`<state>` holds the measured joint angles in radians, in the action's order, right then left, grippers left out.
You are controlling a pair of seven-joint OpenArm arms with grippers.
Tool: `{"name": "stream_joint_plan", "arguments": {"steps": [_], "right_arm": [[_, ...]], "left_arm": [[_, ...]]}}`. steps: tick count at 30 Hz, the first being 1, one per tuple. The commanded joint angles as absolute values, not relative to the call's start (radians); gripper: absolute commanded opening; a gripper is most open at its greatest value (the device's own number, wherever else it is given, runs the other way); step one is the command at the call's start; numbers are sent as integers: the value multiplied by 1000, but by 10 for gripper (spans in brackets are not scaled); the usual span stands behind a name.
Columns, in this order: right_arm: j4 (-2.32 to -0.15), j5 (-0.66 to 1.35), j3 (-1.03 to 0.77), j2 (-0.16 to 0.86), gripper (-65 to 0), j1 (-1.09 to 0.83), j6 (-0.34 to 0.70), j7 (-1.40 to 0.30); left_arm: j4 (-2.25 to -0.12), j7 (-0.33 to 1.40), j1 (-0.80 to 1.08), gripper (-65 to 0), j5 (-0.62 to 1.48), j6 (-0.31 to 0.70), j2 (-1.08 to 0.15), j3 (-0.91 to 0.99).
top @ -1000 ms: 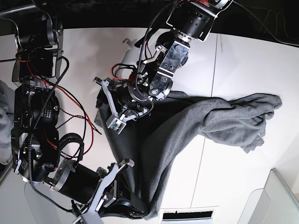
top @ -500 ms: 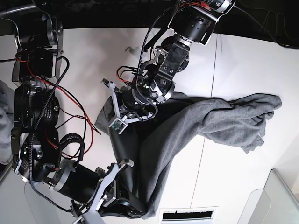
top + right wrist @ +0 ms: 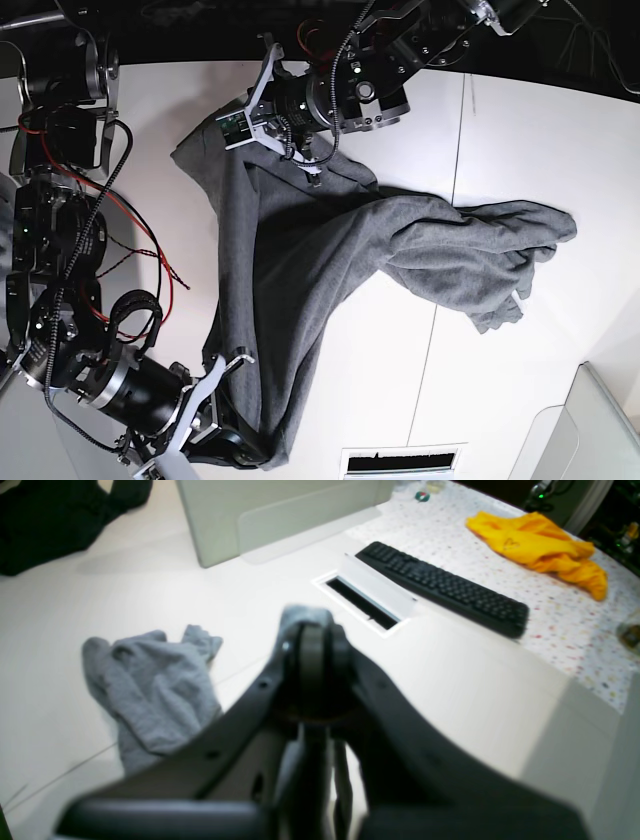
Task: Layout the t-shirt on the table in an organized manner, then fold the t-shirt properly
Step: 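Lift and spread the shirt with both grippers, then lay it down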
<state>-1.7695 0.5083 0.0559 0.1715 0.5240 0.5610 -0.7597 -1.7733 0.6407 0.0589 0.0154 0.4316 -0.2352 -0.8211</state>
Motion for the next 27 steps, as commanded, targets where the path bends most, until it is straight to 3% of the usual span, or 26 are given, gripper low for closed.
{"name": "stream_joint_plan", "arguments": {"steps": [1, 7, 15, 22, 27], "right_arm": [[-1785, 530, 41, 172, -650, 559, 553, -711], [-1773, 513, 21, 201, -650, 557, 553, -714], [-1649, 478, 20, 284, -650, 557, 553, -649], [-1612, 480, 18, 285, -650, 557, 553, -632], [-1612, 471, 18, 286, -650, 556, 553, -633]], "left_arm": [[-1829, 644, 58, -650, 25, 439, -256, -816], [-2055, 706, 71, -650, 26, 524, -409, -816], [-2168, 716, 69, -650, 86, 592, -607, -774], [-2342, 716, 70, -650, 228, 598, -759, -580], [-2356, 707, 69, -650, 339, 674, -786, -343]]}}
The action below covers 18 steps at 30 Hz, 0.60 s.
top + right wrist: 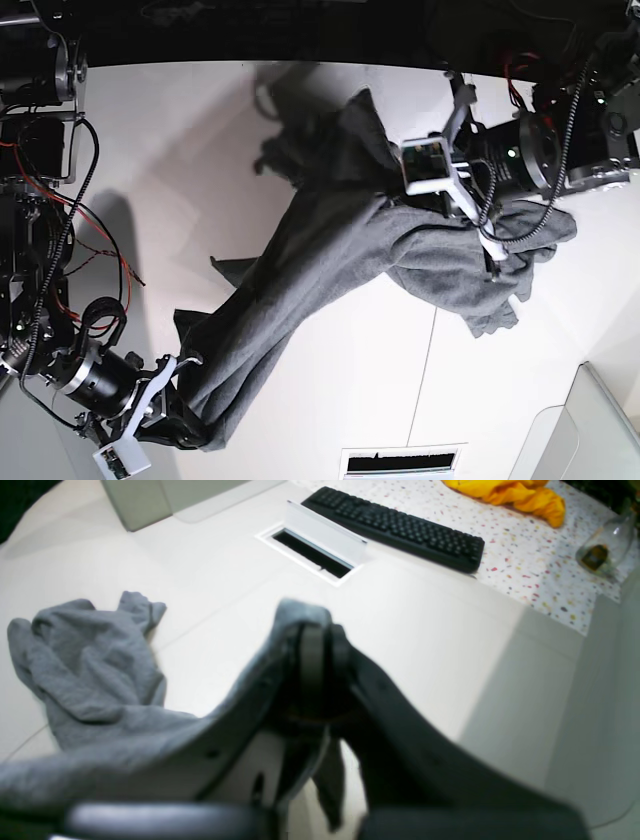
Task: Layout the t-shirt on the table in an organized manner, then fold the t-shirt properly
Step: 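Lift and spread the shirt with both grippers, then lay it down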
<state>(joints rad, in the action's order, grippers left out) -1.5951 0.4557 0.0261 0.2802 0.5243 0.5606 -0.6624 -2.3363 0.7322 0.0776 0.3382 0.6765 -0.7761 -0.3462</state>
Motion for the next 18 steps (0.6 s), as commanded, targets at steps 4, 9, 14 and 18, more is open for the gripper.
{"name": "stream_joint_plan", "arguments": {"steps": [4, 9, 14, 18], "right_arm": [[-1612, 438, 18, 286, -650, 553, 553, -636], [-1572, 390, 18, 286, -650, 540, 542, -640], [-1436, 358, 11, 289, -650, 540, 542, -627], [-1348, 358, -10, 289, -650, 540, 542, -599]], "left_arm": [[-2347, 632, 69, -650, 488, 698, -719, -178], [-2234, 640, 70, -650, 688, 698, -570, -156], [-2085, 720, 69, -650, 735, 698, -442, -296], [-1956, 719, 54, -650, 711, 698, -363, -434]]}}
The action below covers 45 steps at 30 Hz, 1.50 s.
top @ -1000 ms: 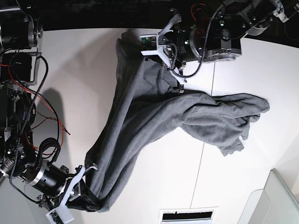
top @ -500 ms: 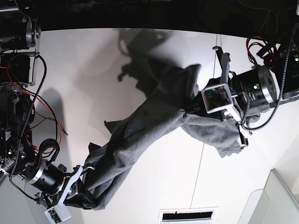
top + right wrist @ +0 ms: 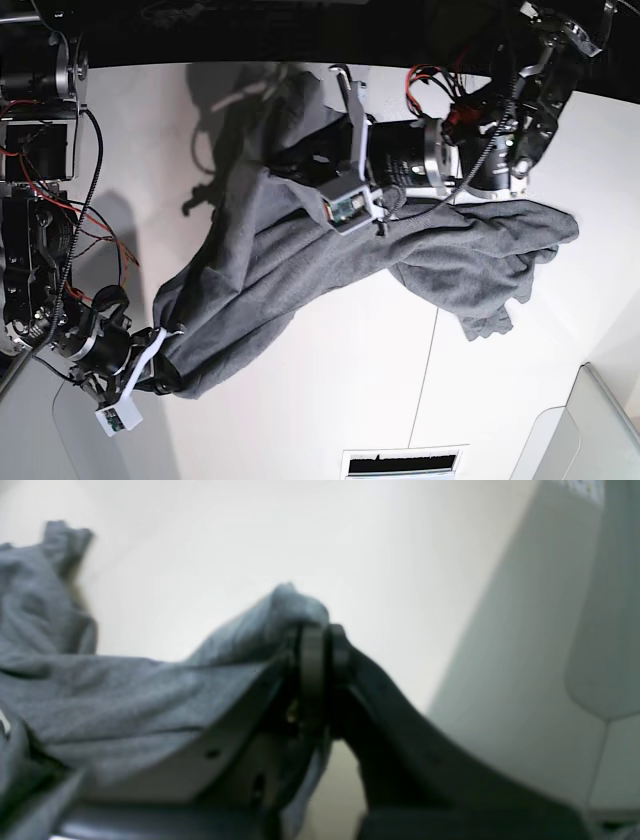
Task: Layout the t-shirt on the table in an organized manner, then fold the t-shirt properly
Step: 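Lift and spread the shirt with both grippers, then lay it down, then grasp the shirt fabric with both grippers near its middle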
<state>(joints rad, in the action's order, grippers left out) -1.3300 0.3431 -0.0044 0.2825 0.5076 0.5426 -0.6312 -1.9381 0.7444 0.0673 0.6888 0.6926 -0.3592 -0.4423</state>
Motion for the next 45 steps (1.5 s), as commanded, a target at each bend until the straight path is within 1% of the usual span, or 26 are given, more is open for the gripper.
{"name": "stream_joint_plan", "arguments": {"steps": [1, 4, 7, 15, 16, 19, 21, 22, 24, 25, 26, 27, 29, 31, 33, 35, 37, 41, 45], "right_arm": [[-1335, 358, -19, 289, -650, 540, 542, -599], [-1317, 347, -56, 289, -650, 539, 542, -602], [-1317, 344, -107, 289, -650, 540, 542, -597], [-1317, 344, -232, 288, -650, 539, 542, -595], [-1317, 344, -235, 288, -616, 537, 542, -595], [-1316, 344, -235, 288, -467, 532, 542, -598], [-1316, 345, -235, 288, -387, 523, 538, -598], [-1316, 350, -235, 288, -363, 519, 535, -599], [-1316, 357, -235, 288, -356, 503, 521, -598], [-1316, 366, -235, 288, -356, 495, 511, -599], [-1316, 372, -236, 287, -356, 485, 497, -599], [-1316, 383, -236, 287, -357, 476, 490, -605], [-1316, 403, -240, 288, -357, 456, 467, -619], [-1317, 437, -257, 285, -357, 438, 468, -657], [-1318, 489, -282, 285, -357, 415, 478, -700], [-1320, 541, -319, 285, -357, 382, 509, -738], [-1322, 592, -363, 286, -357, 342, 532, -766], [-1322, 658, -447, 285, -357, 239, 540, -776], [-1322, 659, -461, 284, -357, 134, 541, -778]], "left_arm": [[-1928, 719, 49, -650, 695, 698, -343, -460], [-1860, 715, 36, -650, 653, 698, -292, -505], [-1814, 715, 17, -650, 649, 698, -256, -510], [-1800, 691, -19, -650, 652, 698, -212, -512], [-1800, 685, -19, -650, 653, 698, -209, -513], [-1800, 669, -19, -650, 629, 698, -196, -520], [-1798, 669, -19, -650, 613, 698, -184, -524], [-1798, 669, -19, -595, 607, 698, -179, -524], [-1798, 669, -19, -434, 607, 698, -178, -524], [-1798, 669, -19, -364, 607, 698, -178, -524], [-1798, 670, -19, -319, 608, 698, -178, -524], [-1798, 672, -18, -307, 608, 698, -178, -524], [-1798, 678, -17, -308, 609, 698, -178, -524], [-1798, 679, -17, -308, 612, 698, -179, -524], [-1798, 682, -17, -308, 613, 698, -179, -521], [-1798, 682, -17, -308, 613, 698, -184, -504], [-1798, 690, -17, -308, 612, 698, -188, -464], [-1798, 689, -16, -308, 624, 698, -226, -361], [-1798, 689, -17, -308, 640, 698, -276, -301]]}}
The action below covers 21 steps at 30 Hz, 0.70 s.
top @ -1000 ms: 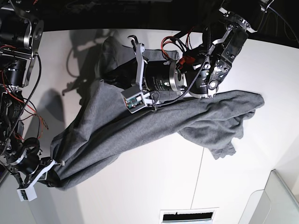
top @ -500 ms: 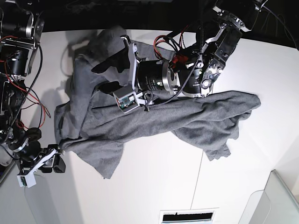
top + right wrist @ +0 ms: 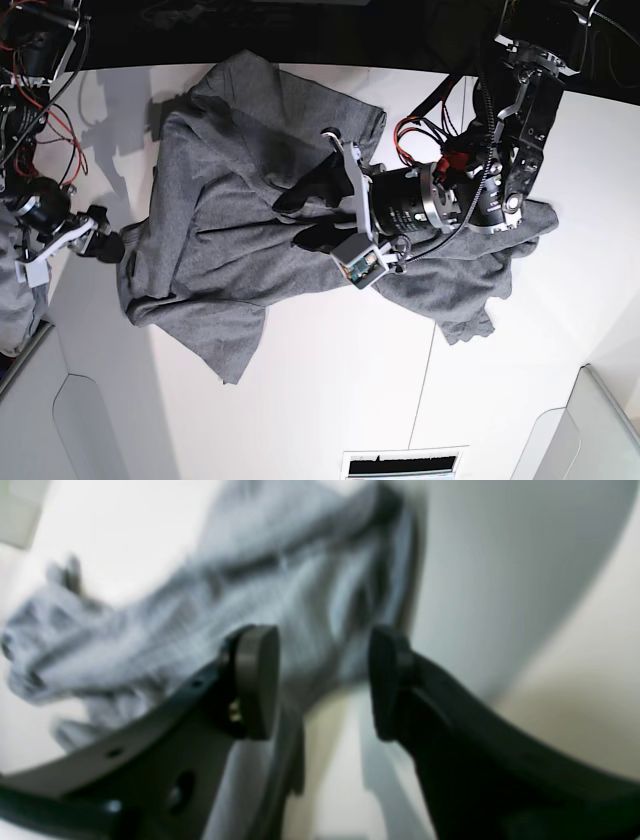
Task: Layout the t-shirt on the table in an organized manner, then fold the t-shirt properly
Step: 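Grasp the shirt fabric with both grippers near its middle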
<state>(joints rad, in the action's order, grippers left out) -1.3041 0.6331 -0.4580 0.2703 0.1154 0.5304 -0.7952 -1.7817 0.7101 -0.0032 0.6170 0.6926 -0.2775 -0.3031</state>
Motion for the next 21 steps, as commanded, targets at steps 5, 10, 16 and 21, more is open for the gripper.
{"name": "stream_joint_plan", "arguments": {"steps": [5, 10, 16, 21], "right_arm": [[-1322, 655, -461, 255, -357, 53, 547, -748], [-1322, 638, -449, 163, -357, 36, 547, -746], [-1322, 549, -436, 59, -357, 38, 544, -676], [-1322, 550, -430, 15, -357, 38, 547, -683]], "left_arm": [[-1797, 688, -8, -308, 640, 698, -294, -301], [-1780, 685, 16, -308, 639, 698, -294, -301], [-1732, 685, 17, -308, 639, 698, -294, -301], [-1732, 685, 17, -308, 639, 698, -295, -301]]}}
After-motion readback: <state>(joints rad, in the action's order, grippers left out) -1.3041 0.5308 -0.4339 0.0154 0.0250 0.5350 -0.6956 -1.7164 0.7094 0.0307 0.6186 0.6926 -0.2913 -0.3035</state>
